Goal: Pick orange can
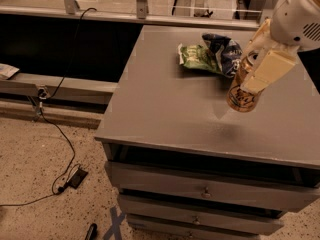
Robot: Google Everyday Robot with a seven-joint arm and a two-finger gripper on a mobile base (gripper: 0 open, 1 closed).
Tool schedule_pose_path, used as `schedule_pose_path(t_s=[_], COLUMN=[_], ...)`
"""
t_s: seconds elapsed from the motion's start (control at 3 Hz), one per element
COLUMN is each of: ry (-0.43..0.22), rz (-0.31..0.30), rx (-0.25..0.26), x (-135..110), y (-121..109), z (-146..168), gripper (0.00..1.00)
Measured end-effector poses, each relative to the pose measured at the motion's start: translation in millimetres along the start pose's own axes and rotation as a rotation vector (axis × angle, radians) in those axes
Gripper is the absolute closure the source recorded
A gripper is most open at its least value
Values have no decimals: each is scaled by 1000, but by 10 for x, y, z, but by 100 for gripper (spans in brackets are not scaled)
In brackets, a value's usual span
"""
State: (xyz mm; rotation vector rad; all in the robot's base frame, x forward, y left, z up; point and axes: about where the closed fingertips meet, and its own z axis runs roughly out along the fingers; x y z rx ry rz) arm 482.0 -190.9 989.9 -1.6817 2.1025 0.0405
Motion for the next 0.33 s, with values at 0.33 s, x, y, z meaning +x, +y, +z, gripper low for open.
schedule_pose_path(t_s=[0.33], ry=[0], rz=[0], rx=[0], x=[0], y=[0], z=[0], gripper=[100])
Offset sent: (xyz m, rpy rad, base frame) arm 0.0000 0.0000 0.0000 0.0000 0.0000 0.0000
